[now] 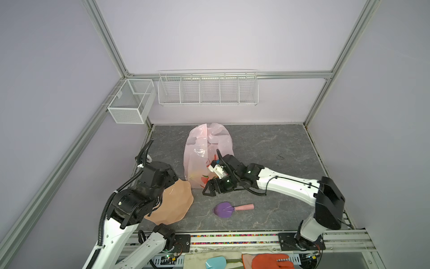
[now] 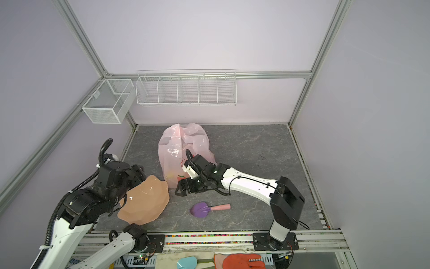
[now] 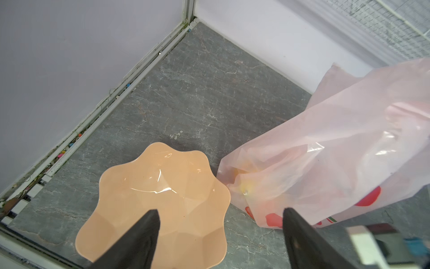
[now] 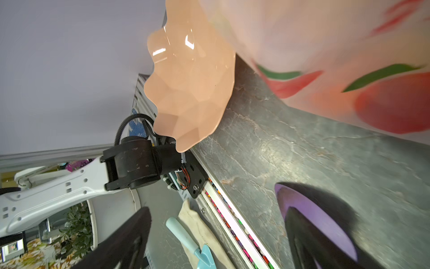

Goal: Place the fruits into the plastic bag
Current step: 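Grasp the peach bowl's rim with the right gripper while the left arm withdraws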

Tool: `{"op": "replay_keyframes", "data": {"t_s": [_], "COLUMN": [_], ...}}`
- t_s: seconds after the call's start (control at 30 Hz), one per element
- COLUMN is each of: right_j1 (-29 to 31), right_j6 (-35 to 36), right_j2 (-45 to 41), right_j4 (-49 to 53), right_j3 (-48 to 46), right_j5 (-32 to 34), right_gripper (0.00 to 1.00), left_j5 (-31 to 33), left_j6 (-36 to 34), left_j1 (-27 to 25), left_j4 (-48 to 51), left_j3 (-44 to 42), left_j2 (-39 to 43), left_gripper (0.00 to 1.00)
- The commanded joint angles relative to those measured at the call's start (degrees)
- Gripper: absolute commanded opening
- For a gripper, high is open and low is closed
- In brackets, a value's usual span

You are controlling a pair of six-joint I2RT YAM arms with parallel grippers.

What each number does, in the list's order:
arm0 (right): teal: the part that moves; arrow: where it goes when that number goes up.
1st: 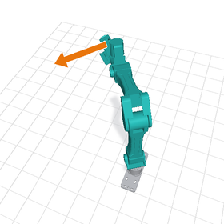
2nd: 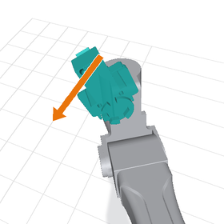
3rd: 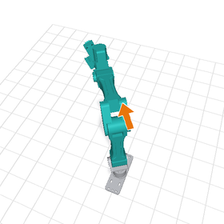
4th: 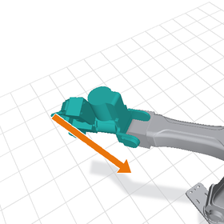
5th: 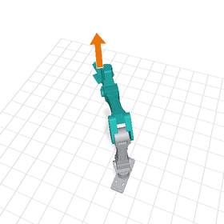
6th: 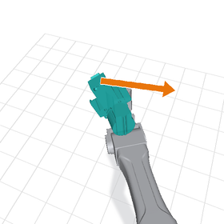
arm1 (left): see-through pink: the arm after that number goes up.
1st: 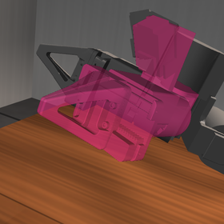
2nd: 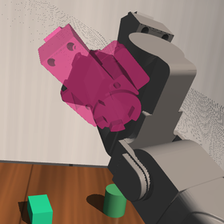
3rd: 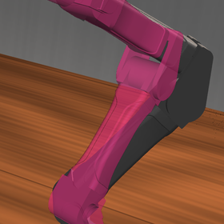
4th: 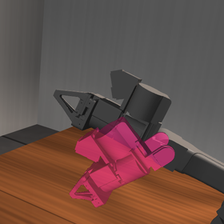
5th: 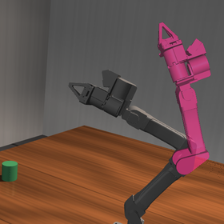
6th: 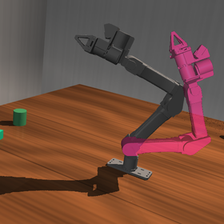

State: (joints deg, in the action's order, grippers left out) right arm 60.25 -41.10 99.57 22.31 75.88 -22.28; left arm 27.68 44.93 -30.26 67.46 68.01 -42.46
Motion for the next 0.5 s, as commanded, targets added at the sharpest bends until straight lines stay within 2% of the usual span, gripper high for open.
{"op": "replay_keyframes", "data": {"t_s": [0.0, 0.1, 0.27, 0.47], "right_j1": [2.7, 3.9, 6.2, 6.9], "right_j6": [-6.1, -10.1, -9.6, -11.5], "right_j2": [4.5, 8.6, 15.2, 19.5], "right_j4": [-4.8, -8.1, -3.9, -3.0], "right_j3": [3.3, 4.3, 10.9, 13.1], "right_j5": [1.0, 0.8, 4.5, 8.7], "right_gripper": [0.85, 0.77, 0.70, 0.54], "left_j5": [-0.7, -1.6, -4.5, -4.6], "left_j6": [-3.2, -4.3, -5.9, -6.4], "left_j1": [0.3, 0.4, 0.4, 0.4], "left_j4": [-3.0, -5.3, -7.6, -7.1], "left_j3": [2.2, 2.9, 4.7, 6.7], "left_j2": [2.0, 3.6, 4.7, 5.3], "left_gripper": [0.83, 0.84, 0.86, 0.87]}}
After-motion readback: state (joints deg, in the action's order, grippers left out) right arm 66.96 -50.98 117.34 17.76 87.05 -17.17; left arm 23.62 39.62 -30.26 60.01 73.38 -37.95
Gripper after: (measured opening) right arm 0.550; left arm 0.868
